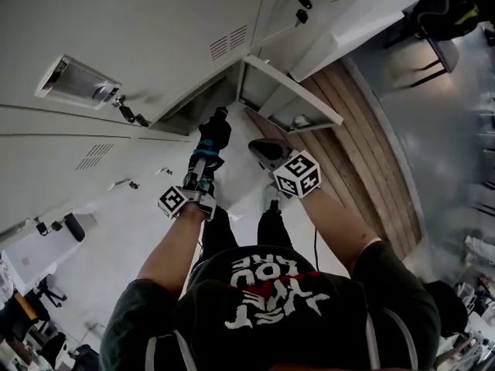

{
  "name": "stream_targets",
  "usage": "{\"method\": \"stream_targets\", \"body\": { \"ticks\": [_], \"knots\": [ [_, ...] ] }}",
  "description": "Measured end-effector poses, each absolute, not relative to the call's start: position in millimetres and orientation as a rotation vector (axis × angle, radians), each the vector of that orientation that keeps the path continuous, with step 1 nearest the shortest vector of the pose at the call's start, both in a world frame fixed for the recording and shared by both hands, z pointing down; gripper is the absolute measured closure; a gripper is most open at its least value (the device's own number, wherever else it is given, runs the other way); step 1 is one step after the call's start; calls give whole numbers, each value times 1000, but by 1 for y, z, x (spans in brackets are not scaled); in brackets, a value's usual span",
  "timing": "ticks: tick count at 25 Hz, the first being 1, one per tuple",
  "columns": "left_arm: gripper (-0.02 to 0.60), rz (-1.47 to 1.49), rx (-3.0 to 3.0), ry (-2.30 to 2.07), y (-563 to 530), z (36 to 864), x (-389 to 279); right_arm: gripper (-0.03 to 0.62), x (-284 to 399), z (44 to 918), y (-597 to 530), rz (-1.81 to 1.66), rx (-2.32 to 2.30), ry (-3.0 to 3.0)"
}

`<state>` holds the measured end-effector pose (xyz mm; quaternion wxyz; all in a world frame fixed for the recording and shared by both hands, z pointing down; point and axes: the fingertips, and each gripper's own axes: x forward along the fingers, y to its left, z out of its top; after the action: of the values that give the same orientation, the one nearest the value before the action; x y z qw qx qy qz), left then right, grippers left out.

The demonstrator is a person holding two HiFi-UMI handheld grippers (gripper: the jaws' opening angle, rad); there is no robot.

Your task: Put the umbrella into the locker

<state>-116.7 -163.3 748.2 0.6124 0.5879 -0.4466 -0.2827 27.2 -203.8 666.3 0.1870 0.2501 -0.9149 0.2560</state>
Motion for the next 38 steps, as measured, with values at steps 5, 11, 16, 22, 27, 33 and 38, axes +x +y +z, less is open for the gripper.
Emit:
{"method": "stream_targets", "body": {
  "ticks": [5,11,16,22,27,33,38],
  "knots": [
    [368,-683,1295,-1060,-174,785,-118,559,21,694,-198,763,692,-2568],
    [368,-750,1281,-1087,-200,808,-123,559,19,717,-191,803,691,-2556],
    [368,-782,1270,-1104,-220,826,-118,559,22,732,-186,823,691,-2542],
    [368,-864,1212,-1135,-243,840,-118,559,21,746,-182,860,687,-2533],
    [368,-857,1213,-1174,-259,852,-122,559,18,756,-180,873,677,-2535],
    [368,-829,1206,-1246,-271,868,-124,559,18,764,-175,884,667,-2530],
    [368,-833,1223,-1284,-280,871,-123,559,20,772,-169,909,662,-2517]
  ]
}}
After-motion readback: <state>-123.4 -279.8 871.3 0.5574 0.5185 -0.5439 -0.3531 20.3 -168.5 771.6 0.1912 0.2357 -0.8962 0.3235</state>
